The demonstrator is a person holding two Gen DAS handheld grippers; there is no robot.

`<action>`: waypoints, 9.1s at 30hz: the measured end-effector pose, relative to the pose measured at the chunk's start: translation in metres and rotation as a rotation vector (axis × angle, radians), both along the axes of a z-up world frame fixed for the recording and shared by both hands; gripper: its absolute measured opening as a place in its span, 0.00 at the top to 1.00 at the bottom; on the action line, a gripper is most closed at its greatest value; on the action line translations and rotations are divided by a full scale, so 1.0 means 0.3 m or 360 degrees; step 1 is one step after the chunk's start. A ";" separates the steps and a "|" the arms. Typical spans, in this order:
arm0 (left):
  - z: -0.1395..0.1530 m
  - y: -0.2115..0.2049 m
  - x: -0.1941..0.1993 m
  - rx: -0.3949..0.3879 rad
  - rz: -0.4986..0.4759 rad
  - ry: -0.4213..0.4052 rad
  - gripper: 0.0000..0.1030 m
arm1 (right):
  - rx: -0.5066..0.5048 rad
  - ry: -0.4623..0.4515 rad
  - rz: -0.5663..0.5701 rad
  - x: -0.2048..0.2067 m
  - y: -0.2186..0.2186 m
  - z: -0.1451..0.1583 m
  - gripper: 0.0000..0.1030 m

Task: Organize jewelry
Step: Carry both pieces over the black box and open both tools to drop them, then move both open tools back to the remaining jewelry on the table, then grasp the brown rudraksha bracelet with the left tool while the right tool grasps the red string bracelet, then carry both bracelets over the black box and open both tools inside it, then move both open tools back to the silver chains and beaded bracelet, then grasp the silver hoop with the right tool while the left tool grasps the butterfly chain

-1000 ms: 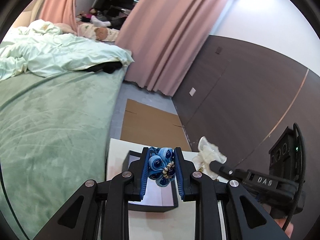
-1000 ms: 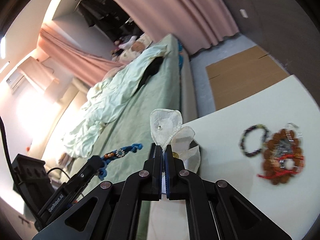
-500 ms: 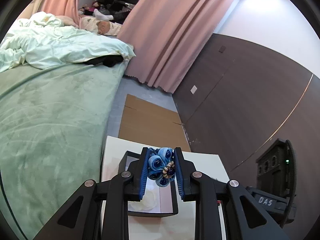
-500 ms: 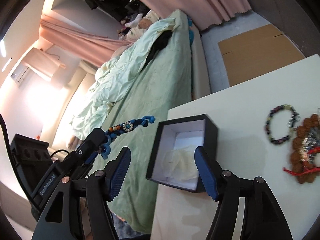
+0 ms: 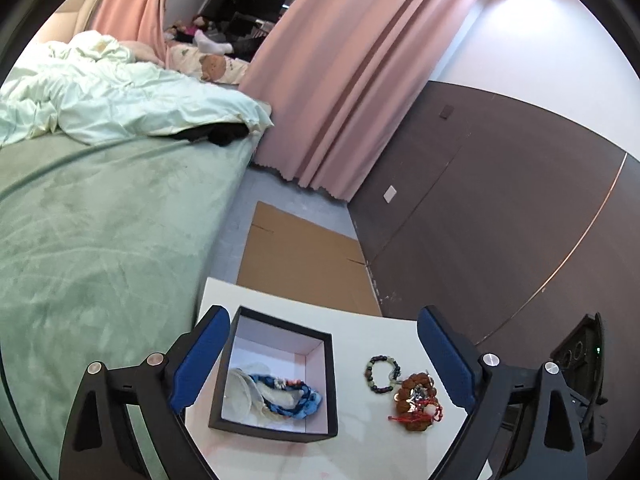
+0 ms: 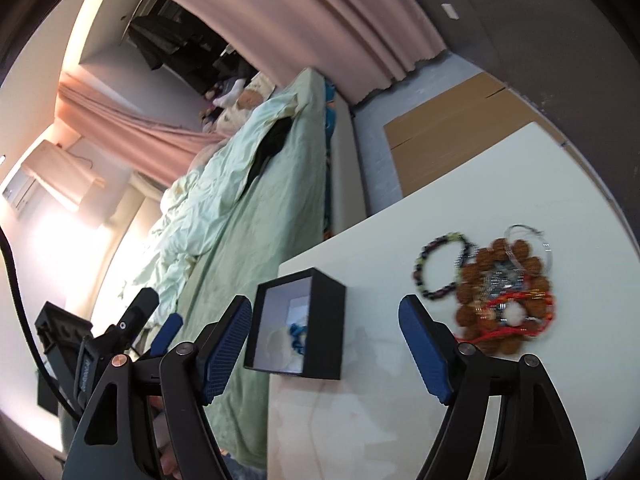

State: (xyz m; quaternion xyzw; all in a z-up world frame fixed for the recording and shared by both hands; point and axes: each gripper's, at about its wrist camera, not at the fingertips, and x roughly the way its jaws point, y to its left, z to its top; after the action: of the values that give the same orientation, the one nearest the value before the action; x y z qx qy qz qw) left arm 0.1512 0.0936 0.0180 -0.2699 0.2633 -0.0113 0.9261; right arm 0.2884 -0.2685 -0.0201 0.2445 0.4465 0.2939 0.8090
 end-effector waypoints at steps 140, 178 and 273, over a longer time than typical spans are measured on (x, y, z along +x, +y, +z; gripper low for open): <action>0.037 -0.183 0.076 0.0086 -0.0444 -0.0049 0.81 | 0.0455 -0.0114 -0.0115 -0.042 -0.141 0.040 0.91; -0.036 0.179 0.038 -0.0013 0.0015 0.0179 0.28 | 0.0375 -0.0033 0.0338 -0.015 0.326 -0.035 0.51; -0.299 -0.617 0.402 0.0551 -0.0737 0.0423 0.64 | 0.0369 0.0712 -0.0642 0.132 -0.393 -0.316 0.97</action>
State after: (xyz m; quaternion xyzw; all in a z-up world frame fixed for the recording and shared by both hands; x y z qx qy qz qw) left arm 0.2718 -0.0914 -0.0719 -0.0403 0.4344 -0.1414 0.8886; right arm 0.3281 -0.3863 -0.1150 0.4771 0.5193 0.1156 0.6995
